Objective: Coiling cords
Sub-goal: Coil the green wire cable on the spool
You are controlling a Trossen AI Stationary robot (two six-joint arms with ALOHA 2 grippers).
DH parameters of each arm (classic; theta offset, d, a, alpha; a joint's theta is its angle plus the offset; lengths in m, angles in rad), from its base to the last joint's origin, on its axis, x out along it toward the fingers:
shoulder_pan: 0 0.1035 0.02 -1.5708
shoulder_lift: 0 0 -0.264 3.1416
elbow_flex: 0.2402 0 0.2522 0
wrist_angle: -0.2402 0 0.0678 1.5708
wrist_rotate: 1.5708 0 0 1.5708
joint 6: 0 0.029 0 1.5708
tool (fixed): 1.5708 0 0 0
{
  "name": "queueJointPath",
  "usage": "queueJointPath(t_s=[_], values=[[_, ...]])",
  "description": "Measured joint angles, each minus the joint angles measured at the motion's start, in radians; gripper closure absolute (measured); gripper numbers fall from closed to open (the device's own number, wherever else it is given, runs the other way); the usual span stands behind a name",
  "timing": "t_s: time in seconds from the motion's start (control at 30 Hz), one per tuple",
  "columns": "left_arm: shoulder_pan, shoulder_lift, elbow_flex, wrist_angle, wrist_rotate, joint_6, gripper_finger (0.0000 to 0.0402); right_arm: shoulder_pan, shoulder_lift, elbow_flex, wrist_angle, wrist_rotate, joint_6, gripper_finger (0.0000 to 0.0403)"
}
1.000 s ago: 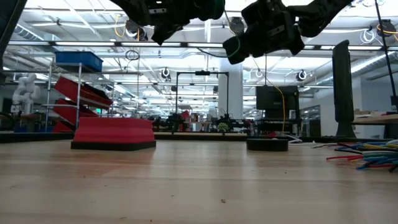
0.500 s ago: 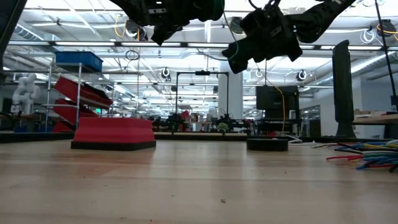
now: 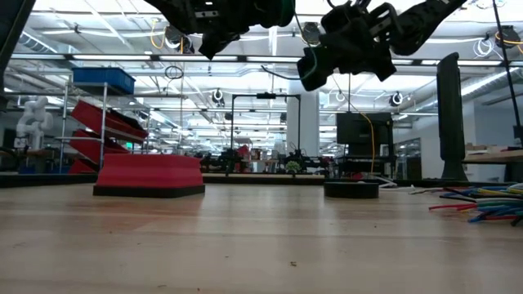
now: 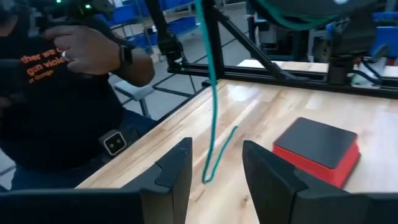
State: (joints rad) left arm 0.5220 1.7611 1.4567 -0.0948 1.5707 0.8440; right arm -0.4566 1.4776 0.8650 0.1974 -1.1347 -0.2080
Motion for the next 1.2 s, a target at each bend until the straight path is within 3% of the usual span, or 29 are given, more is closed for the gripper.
queueJointPath(t_s=[0.67, 1.2], values=[[-0.007, 0.0, 0.0, 0.009, 0.0, 0.001, 0.0402, 0.1, 0.031, 0.0, 0.108, 0.066, 0.01, 0.0277], [-0.013, 0.0, 0.0, 0.008, -0.007, 0.002, 0.0402, 0.103, 0.059, 0.0, 0.134, 0.081, 0.033, 0.0341]])
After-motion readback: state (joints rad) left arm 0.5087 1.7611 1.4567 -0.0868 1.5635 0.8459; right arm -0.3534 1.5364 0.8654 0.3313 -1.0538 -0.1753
